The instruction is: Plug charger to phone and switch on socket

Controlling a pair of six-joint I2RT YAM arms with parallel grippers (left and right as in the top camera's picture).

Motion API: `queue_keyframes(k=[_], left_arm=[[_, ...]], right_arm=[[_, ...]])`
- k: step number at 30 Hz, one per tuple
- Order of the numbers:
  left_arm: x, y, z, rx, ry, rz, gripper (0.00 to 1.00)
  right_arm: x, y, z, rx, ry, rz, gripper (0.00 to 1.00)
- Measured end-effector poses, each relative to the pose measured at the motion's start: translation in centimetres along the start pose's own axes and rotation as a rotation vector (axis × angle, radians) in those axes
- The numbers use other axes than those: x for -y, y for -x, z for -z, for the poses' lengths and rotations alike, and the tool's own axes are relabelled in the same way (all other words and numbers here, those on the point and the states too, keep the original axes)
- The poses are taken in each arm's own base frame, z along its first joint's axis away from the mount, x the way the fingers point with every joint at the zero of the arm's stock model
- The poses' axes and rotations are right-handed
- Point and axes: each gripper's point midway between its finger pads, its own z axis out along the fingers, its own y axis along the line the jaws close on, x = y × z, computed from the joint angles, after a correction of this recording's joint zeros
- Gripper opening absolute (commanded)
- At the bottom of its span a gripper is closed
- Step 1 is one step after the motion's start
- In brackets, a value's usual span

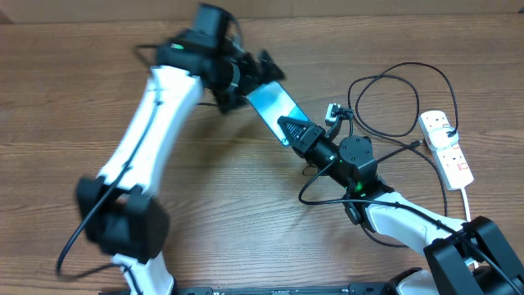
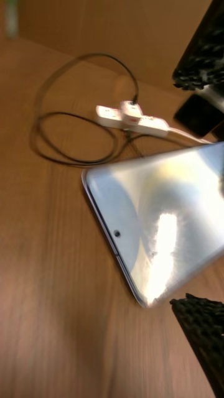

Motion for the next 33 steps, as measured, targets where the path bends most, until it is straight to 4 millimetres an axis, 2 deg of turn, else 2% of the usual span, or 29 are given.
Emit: queue_keyframes(k=[2, 4, 6, 8, 11, 16, 17, 19, 23, 26, 30, 33], left_arm=[[-0.3, 1.0, 4.4, 0.101, 0.029, -0.054, 1.0], [-1.0, 1.2, 9.8, 0.22, 0.074, -0.095, 0.99], [-1.3, 0.2, 14.2, 0.312, 0.114, -0.133, 1.0], [-1.2, -1.8, 18.1, 0.39, 0.141, -0.175, 1.0], [-1.3, -4.6, 22.7, 0.49, 0.162, -0.217, 0.99], [-2.4, -8.6, 28.0, 0.619, 0.193, -0.239, 1.0], [-2.8, -10.1, 29.5, 0.654, 0.191, -0.24, 0.99], [-3.3, -11.4, 30.5, 0.675, 0.189, -0.231, 0.99], [-6.2, -15.6, 32.4, 0.696, 0.219, -0.134, 1.0], [-8.4, -18.0, 32.8, 0.712, 0.232, -0.058, 1.0], [-11.2, -19.9, 31.3, 0.705, 0.236, 0.041, 1.0], [-13.2, -20.6, 28.9, 0.691, 0.214, 0.134, 1.0]], right_arm=[[0.4, -0.9, 0.1, -0.059, -0.01, -0.05, 0.04], [0.5, -1.8, 0.3, -0.12, -0.007, -0.101, 0.04], [0.6, -2.7, 0.5, -0.175, -0.015, -0.162, 0.04], [0.9, -3.6, 0.7, -0.226, -0.03, -0.233, 0.04], [0.6, -4.6, 0.9, -0.284, -0.038, -0.343, 0.04], [0.3, -5.7, 1.3, -0.35, -0.07, -0.581, 0.04], [0.2, -6.0, 1.4, -0.368, -0.081, -0.642, 0.04], [0.1, -6.2, 1.5, -0.382, -0.09, -0.686, 0.04], [-0.1, -6.6, 1.7, -0.411, -0.106, -0.761, 0.04], [-0.1, -6.8, 1.8, -0.42, -0.112, -0.785, 0.04], [-0.2, -6.9, 1.8, -0.428, -0.116, -0.8, 0.04], [-0.2, -7.0, 1.9, -0.432, -0.12, -0.807, 0.04]])
